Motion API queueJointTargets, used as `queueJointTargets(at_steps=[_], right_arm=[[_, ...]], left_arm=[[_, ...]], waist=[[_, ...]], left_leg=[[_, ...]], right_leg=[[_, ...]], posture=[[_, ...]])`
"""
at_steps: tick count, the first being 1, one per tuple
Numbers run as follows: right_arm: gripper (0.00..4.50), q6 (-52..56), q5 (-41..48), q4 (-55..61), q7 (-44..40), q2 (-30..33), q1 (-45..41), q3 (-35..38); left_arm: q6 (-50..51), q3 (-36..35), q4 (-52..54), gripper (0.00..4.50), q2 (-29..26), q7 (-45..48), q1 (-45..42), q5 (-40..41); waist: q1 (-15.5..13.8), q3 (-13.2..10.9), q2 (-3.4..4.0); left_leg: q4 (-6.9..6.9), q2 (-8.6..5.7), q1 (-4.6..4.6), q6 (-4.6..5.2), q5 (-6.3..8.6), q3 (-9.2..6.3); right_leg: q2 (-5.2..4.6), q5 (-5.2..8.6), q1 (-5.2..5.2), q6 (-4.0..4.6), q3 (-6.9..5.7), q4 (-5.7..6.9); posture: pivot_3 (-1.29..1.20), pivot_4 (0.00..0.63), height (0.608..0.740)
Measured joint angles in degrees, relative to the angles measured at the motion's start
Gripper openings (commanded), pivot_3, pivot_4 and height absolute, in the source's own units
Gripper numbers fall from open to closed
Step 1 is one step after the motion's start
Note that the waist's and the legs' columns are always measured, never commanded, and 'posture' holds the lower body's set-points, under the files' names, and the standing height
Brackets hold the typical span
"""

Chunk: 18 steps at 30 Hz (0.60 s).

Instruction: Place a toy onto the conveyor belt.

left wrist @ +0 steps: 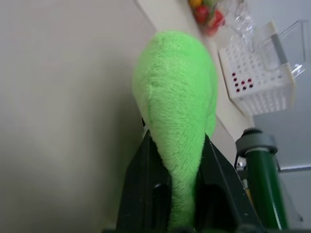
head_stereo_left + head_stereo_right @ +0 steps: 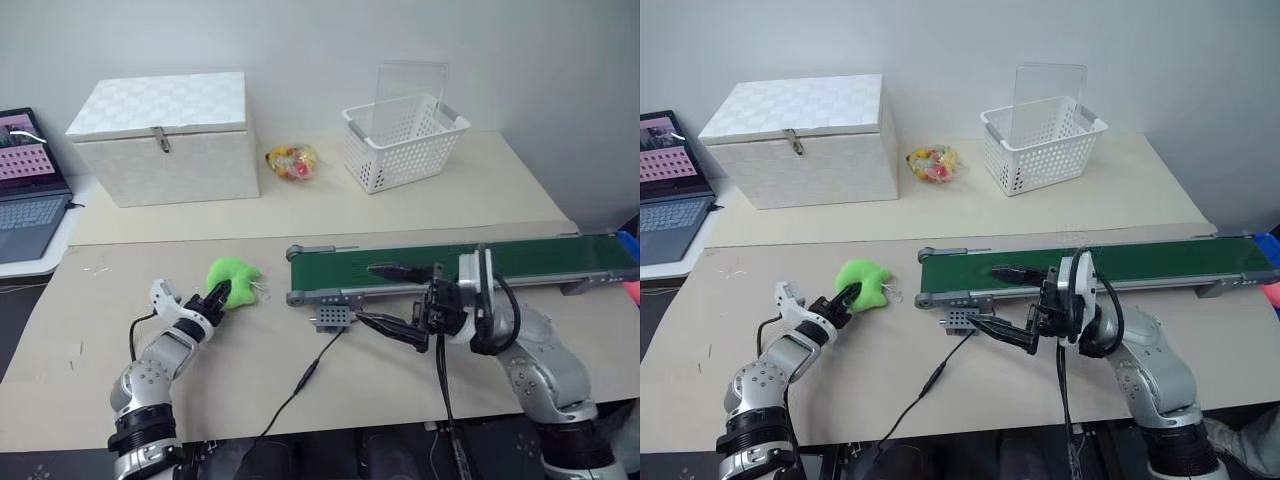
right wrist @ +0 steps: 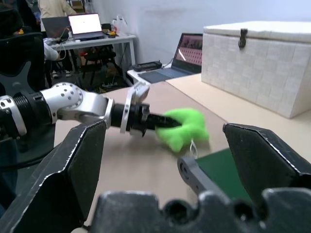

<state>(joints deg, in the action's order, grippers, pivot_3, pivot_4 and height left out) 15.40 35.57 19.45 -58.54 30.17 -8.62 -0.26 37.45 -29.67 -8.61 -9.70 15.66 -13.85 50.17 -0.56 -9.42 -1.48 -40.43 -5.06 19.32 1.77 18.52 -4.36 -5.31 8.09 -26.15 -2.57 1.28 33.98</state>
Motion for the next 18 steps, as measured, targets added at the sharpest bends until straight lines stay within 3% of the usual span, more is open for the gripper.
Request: queueJointTargets(at_steps=[4, 6, 12, 13, 18], right_arm=[[4.50, -0.1, -0.8, -0.3, -0.1, -0.2, 0.0, -0.3], [4.50, -0.1, -1.3, -0.8, -0.1, -0.2, -0.1, -0.6], [4.50, -0.1, -2.2, -1.5, -0.2, -0.2, -0.1, -1.2], [4.50, -0.1, -2.2, -1.5, -0.2, -0.2, -0.1, -1.2], [4.50, -0.1, -1.0, -1.2, -0.8, -0.2, 0.3, -1.1]], left_arm=[[-7.4, 3.2, 6.9, 0.43, 1.5, -0.2, 0.7, -5.2], [-13.5, 7.5, 10.4, 0.43, 1.2, -1.8, 1.1, -12.9], [-35.3, 29.1, 14.8, 0.43, -11.8, -6.8, 3.0, -51.6], [-40.7, 33.0, 14.6, 0.43, -15.6, -9.4, 3.0, -60.9], [-55.5, 40.2, 13.0, 0.43, -24.5, -18.6, 0.3, -84.7]], waist=[[-0.1, 0.0, 0.00], [-0.1, 0.0, -0.01], [-0.1, 0.0, 0.00], [-0.1, 0.0, 0.00], [-0.2, 0.0, 0.03]], left_leg=[[0.00, 0.00, 0.00, 0.00, 0.00, 0.00], [0.00, 0.00, 0.01, 0.00, 0.00, 0.01], [0.10, -0.02, 0.00, 0.05, 0.03, 0.09], [0.14, 0.00, 0.00, 0.05, 0.03, 0.10], [0.27, 0.02, -0.01, 0.06, 0.03, 0.08]], right_leg=[[-0.02, 0.00, 0.03, 0.00, 0.01, -0.02], [-0.01, 0.00, 0.04, 0.00, 0.01, -0.03], [-0.01, -0.01, 0.04, 0.01, 0.10, -0.09], [0.02, -0.01, 0.02, 0.01, 0.11, -0.11], [-0.01, 0.00, -0.03, 0.01, 0.09, -0.15]], posture=[[0.00, 0.150, 0.740], [0.00, 0.150, 0.740], [0.00, 0.150, 0.740], [0.00, 0.150, 0.740], [0.00, 0.150, 0.740]])
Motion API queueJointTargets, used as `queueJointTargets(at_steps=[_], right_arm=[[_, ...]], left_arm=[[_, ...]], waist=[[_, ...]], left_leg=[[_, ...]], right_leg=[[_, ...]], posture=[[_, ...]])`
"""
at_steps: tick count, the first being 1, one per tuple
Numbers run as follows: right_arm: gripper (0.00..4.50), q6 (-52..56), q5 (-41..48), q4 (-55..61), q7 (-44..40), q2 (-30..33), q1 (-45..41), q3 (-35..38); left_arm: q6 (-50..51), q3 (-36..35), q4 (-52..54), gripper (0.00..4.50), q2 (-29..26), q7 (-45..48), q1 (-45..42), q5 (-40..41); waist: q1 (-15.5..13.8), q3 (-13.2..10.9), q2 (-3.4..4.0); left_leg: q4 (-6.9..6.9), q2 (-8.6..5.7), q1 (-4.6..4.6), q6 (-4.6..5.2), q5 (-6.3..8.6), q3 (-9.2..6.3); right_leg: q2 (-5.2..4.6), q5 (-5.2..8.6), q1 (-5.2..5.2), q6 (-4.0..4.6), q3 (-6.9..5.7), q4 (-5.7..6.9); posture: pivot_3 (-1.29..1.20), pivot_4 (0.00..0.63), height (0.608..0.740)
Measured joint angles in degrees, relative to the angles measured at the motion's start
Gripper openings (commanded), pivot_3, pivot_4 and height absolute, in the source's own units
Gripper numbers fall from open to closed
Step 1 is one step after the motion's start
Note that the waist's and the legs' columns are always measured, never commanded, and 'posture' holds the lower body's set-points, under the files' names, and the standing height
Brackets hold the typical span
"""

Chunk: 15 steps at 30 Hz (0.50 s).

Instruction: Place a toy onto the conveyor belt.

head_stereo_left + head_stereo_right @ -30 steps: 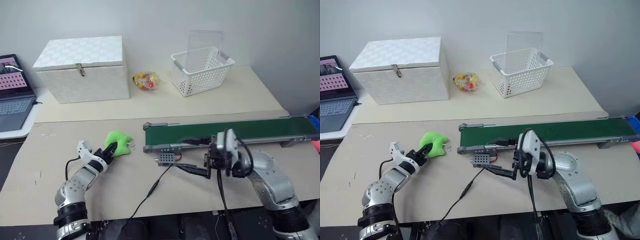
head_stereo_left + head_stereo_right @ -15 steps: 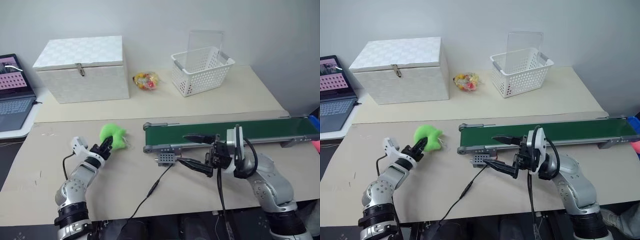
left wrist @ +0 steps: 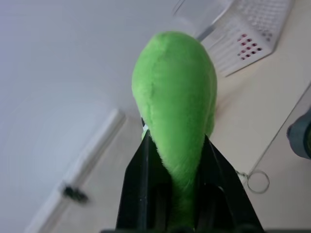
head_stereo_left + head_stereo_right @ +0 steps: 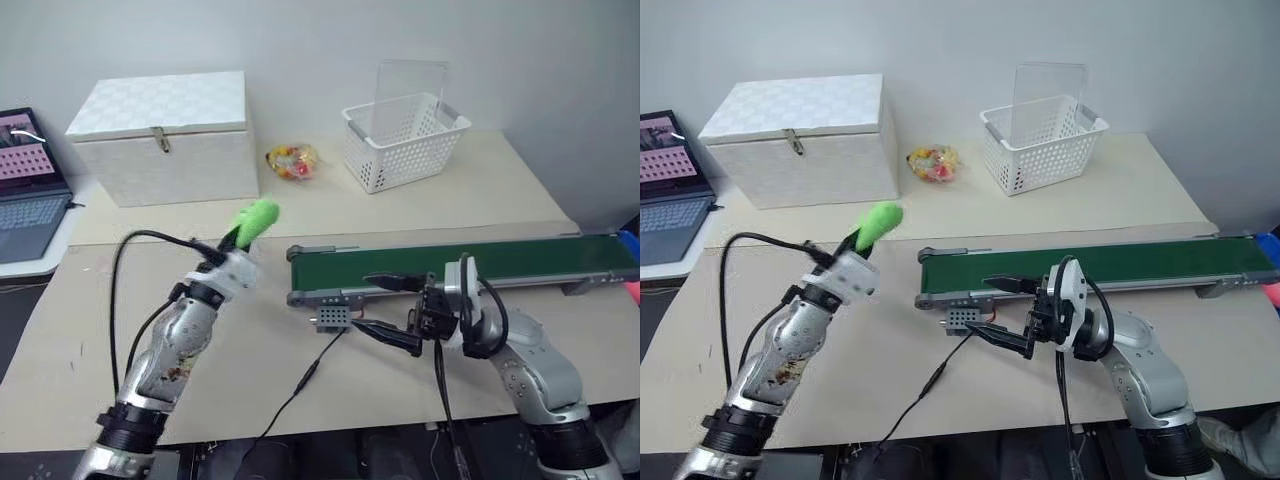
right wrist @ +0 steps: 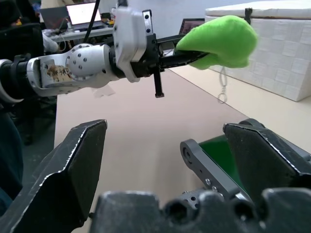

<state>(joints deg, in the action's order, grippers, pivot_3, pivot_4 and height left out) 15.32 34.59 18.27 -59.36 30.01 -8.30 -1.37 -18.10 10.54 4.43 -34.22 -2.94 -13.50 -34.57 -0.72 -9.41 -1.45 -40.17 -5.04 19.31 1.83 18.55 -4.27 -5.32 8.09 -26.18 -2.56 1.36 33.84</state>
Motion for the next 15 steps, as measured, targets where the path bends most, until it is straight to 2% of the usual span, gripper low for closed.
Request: queueJointTargets(at_steps=[6, 15], right_arm=[[4.50, 0.0, 0.0, 0.0, -0.3, 0.0, 0.2, 0.0], [4.50, 0.0, 0.0, 0.1, 0.0, 0.0, 0.4, 0.2]], left_arm=[[-10.5, 4.5, -7.7, 0.43, -4.4, -6.9, -4.0, -12.3], [-18.0, 5.7, -14.8, 0.43, -6.3, -12.5, -9.5, -17.4]], waist=[[0.1, 0.0, 0.00], [0.0, 0.0, 0.00]], left_leg=[[0.00, 0.00, 0.01, 0.00, 0.00, 0.00], [-0.01, -0.01, 0.01, 0.01, 0.00, 0.00]], right_leg=[[0.00, 0.00, -0.05, -0.01, -0.03, 0.02], [-0.01, 0.01, -0.04, -0.02, -0.05, 0.05]], posture=[[0.00, 0.150, 0.740], [0.00, 0.150, 0.740]])
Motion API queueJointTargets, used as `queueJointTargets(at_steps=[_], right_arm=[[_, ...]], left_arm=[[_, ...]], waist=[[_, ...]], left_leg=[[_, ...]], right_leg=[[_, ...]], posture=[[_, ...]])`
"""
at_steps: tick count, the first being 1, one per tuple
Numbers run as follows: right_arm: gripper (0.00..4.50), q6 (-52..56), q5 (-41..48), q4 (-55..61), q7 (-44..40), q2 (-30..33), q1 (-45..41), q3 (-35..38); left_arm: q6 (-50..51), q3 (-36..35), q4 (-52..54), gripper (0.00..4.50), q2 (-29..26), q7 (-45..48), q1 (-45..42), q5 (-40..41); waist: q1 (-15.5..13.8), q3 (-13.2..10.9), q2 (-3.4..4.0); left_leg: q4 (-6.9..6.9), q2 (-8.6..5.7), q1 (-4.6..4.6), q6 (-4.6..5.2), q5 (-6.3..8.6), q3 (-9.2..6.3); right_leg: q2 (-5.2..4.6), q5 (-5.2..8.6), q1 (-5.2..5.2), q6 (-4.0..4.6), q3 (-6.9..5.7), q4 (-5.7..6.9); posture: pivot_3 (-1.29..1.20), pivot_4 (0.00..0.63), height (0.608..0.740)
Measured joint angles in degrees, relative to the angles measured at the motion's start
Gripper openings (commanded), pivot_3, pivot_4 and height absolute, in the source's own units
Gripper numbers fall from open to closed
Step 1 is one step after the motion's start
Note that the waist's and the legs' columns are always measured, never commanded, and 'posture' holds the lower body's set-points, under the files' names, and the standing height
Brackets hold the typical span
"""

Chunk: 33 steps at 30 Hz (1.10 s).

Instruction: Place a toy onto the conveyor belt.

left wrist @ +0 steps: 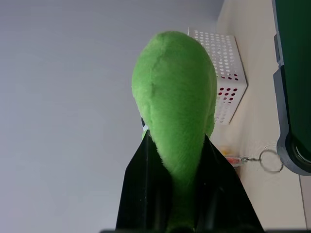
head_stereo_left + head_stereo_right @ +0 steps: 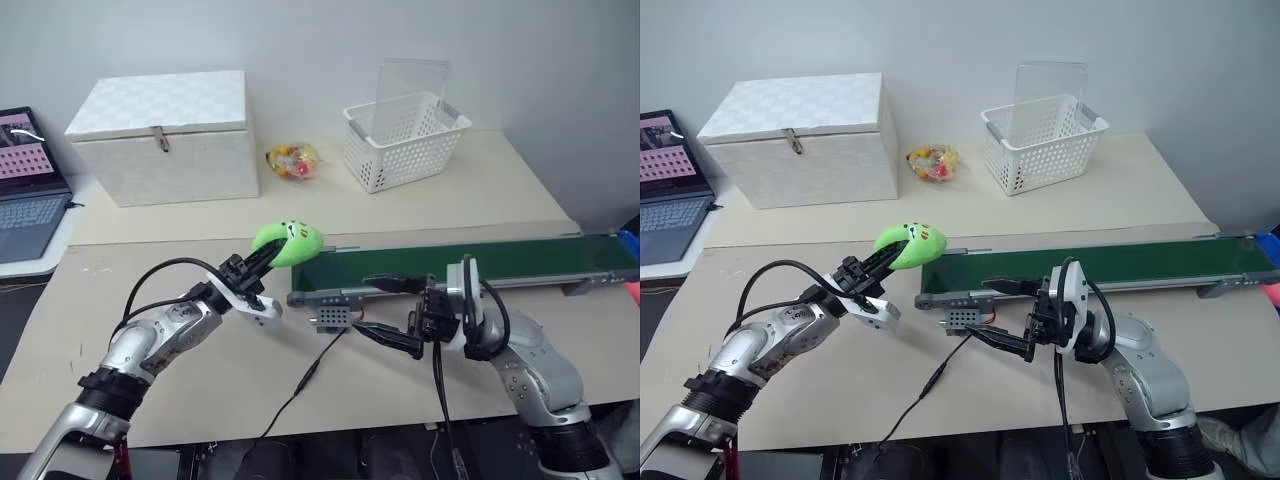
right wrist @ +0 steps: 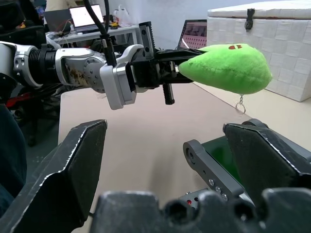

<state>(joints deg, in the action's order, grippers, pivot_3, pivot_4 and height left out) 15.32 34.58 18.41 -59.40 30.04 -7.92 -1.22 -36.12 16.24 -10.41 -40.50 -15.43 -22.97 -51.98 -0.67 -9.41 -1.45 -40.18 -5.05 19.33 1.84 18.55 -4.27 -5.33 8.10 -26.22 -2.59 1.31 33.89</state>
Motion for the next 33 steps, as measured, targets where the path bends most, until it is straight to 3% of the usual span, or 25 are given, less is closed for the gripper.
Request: queueJointTargets(at_steps=[20, 24, 31, 33], right_arm=[[4.50, 0.0, 0.0, 0.8, 1.0, 0.7, 0.8, 0.6], [4.50, 0.0, 0.0, 0.8, 1.3, 0.7, 0.9, 0.6], [4.50, 0.0, 0.0, 0.9, 2.0, 0.8, 0.9, 0.8], [4.50, 0.0, 0.0, 0.9, 2.1, 0.8, 0.9, 0.8]], left_arm=[[-9.4, 6.6, -19.6, 0.43, 1.2, 2.5, -10.1, -0.8], [-10.3, 6.8, -20.3, 1.54, 1.9, 2.5, -10.6, -0.1], [-11.4, 6.8, -20.5, 3.99, 2.1, 2.7, -10.8, 0.5], [-11.4, 6.8, -20.6, 4.43, 2.0, 2.7, -10.8, 0.5]], waist=[[0.0, 0.0, 0.00], [0.1, 0.0, 0.00], [0.1, 0.0, 0.00], [0.1, 0.0, 0.00]], left_leg=[[-0.04, -0.02, 0.01, 0.01, 0.00, 0.01], [-0.04, -0.02, 0.00, 0.01, 0.00, 0.01], [-0.05, -0.01, 0.00, 0.01, 0.00, 0.01], [-0.05, -0.02, 0.00, 0.01, 0.00, 0.01]], right_leg=[[-0.01, 0.00, 0.00, -0.01, -0.04, 0.06], [-0.01, 0.00, 0.00, -0.01, -0.04, 0.07], [-0.01, 0.00, 0.00, -0.01, -0.04, 0.08], [-0.01, 0.00, 0.00, -0.01, -0.04, 0.08]], posture=[[0.00, 0.150, 0.740], [0.00, 0.150, 0.740], [0.00, 0.150, 0.740], [0.00, 0.150, 0.740]])
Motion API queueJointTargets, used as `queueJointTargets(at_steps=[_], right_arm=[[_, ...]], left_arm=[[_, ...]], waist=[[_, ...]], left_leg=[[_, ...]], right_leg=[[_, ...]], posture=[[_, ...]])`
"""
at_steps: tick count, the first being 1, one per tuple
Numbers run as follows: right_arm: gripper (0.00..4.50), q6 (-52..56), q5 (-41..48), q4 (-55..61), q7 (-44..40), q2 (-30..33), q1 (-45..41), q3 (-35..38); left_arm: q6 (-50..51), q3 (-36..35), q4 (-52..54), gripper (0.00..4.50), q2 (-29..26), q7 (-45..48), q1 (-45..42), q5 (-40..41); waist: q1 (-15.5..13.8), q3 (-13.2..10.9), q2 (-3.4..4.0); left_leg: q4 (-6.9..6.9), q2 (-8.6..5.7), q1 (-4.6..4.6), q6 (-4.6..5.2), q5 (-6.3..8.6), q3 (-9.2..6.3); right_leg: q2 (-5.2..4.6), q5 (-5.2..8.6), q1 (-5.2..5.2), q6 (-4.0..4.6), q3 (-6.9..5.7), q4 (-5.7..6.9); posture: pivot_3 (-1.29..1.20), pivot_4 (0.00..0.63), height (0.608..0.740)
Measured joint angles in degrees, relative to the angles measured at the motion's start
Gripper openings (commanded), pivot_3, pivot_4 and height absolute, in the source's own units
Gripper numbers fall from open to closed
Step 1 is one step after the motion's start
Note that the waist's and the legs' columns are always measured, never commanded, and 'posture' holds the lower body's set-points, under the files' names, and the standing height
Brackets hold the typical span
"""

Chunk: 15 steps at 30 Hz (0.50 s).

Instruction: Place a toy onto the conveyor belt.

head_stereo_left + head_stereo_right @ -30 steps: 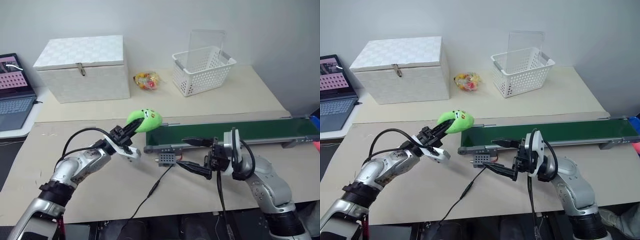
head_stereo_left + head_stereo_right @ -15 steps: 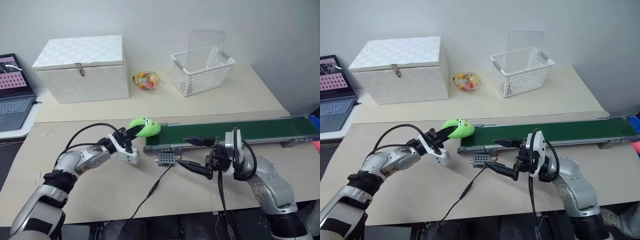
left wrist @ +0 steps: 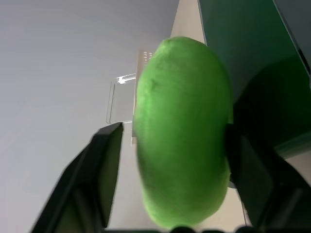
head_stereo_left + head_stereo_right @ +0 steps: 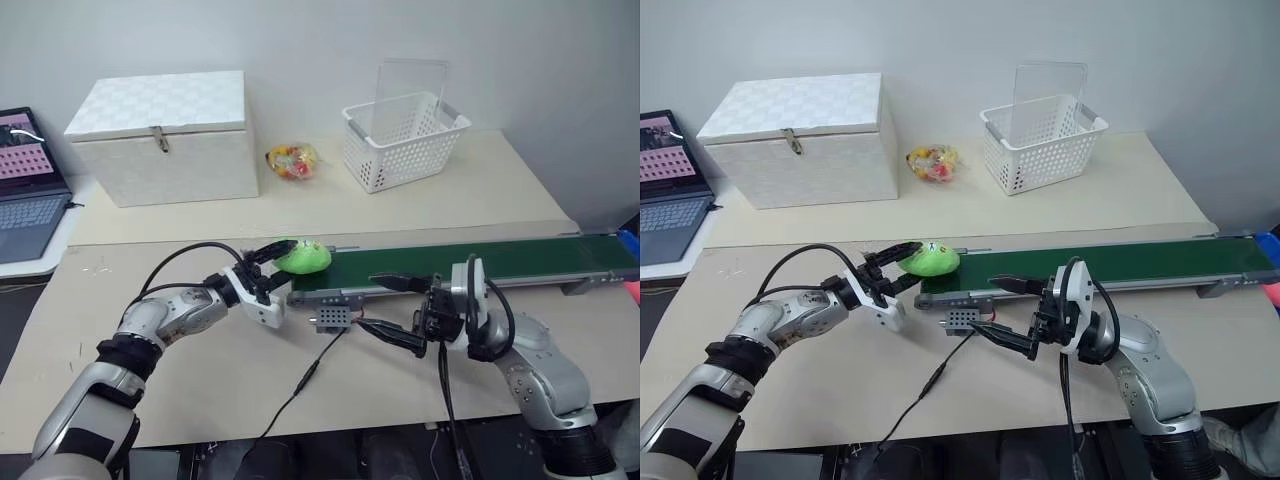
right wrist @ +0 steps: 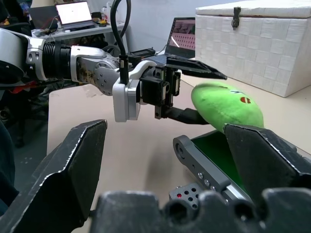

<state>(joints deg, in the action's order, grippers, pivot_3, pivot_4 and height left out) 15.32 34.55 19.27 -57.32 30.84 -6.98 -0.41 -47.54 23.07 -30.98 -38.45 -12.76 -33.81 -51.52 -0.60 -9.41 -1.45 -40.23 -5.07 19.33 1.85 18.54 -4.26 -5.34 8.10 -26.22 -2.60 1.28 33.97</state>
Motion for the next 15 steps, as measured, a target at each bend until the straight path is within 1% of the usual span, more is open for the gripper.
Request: queueJointTargets(at_steps=[11, 15], right_arm=[[4.50, 0.0, 0.0, 0.0, 0.0, 0.0, -0.1, 0.0], [4.50, 0.0, -0.1, 0.0, 0.0, 0.0, -0.4, 0.0]], left_arm=[[0.2, 0.0, 0.0, 4.43, -0.3, 2.0, 0.0, 0.2], [-0.1, 0.0, 0.0, 4.43, -0.6, 3.7, 0.0, 2.0]], waist=[[0.0, 0.0, 0.00], [0.0, 0.0, 0.00]], left_leg=[[0.00, 0.00, 0.00, 0.00, 0.00, 0.00], [-0.01, 0.00, 0.00, 0.00, 0.00, 0.00]], right_leg=[[0.00, 0.00, 0.00, 0.00, 0.00, 0.01], [0.00, 0.00, 0.00, 0.00, 0.00, 0.01]], posture=[[0.00, 0.150, 0.740], [0.00, 0.150, 0.740]])
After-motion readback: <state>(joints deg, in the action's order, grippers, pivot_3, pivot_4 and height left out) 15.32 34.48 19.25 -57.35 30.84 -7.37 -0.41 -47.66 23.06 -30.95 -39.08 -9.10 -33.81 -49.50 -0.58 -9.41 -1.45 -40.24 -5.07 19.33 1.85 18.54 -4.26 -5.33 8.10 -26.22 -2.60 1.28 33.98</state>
